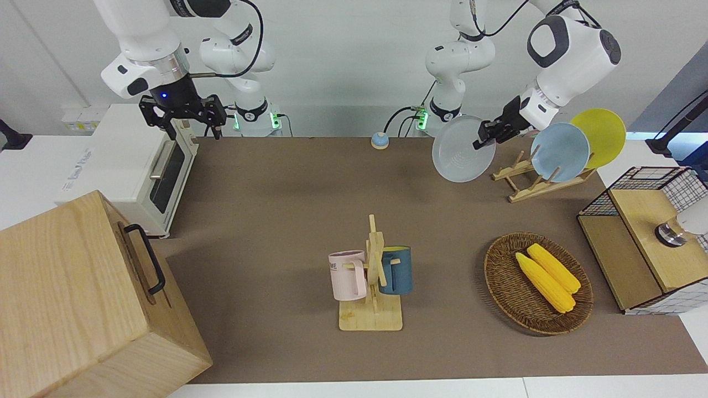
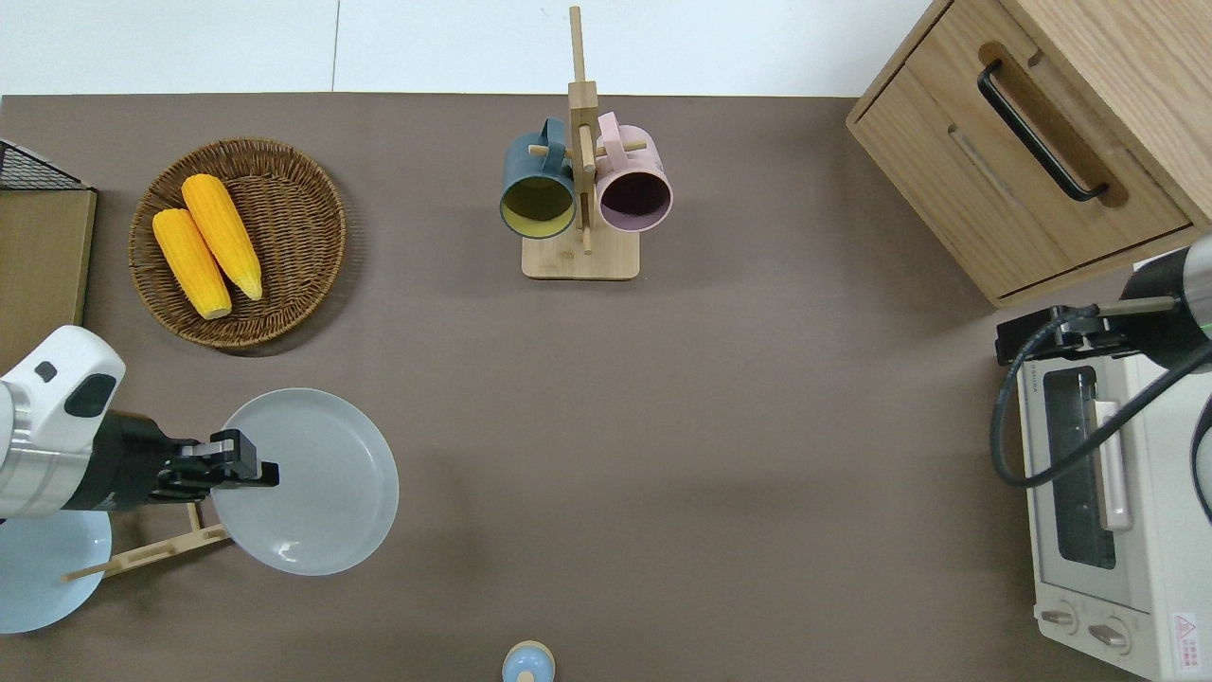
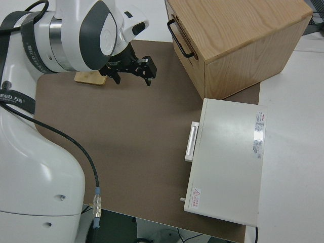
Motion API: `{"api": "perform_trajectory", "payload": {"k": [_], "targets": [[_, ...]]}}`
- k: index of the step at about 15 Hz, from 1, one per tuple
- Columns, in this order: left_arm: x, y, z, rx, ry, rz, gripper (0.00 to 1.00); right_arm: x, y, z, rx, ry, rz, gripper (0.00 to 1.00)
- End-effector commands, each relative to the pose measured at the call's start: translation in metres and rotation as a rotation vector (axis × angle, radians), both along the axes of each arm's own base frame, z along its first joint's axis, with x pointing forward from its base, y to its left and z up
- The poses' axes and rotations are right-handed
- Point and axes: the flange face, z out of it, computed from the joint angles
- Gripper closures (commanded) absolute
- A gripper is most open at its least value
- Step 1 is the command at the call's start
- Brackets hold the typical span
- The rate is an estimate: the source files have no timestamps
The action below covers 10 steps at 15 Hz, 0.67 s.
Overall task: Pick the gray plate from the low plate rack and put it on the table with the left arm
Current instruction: 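Carry the gray plate away from the rack and lower it flat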
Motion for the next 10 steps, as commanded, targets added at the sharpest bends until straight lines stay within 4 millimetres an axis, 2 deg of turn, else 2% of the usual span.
{"api": "perform_trajectory", "payload": {"k": [1, 4, 10], "targets": [[-0.003, -0.005, -0.032, -0.066, -0.036, 0.042, 1.00, 0.000, 0.001, 0.003, 0.003, -0.005, -0.003, 0.017], [-0.009, -0.005, -0.061, -0.129, -0.053, -0.002, 1.00, 0.000, 0.001, 0.003, 0.003, -0.005, -0.003, 0.017], [-0.021, 0.013, -0.132, -0.241, -0.109, -0.108, 1.00, 0.000, 0.001, 0.003, 0.003, -0.005, -0.003, 0.017]]}}
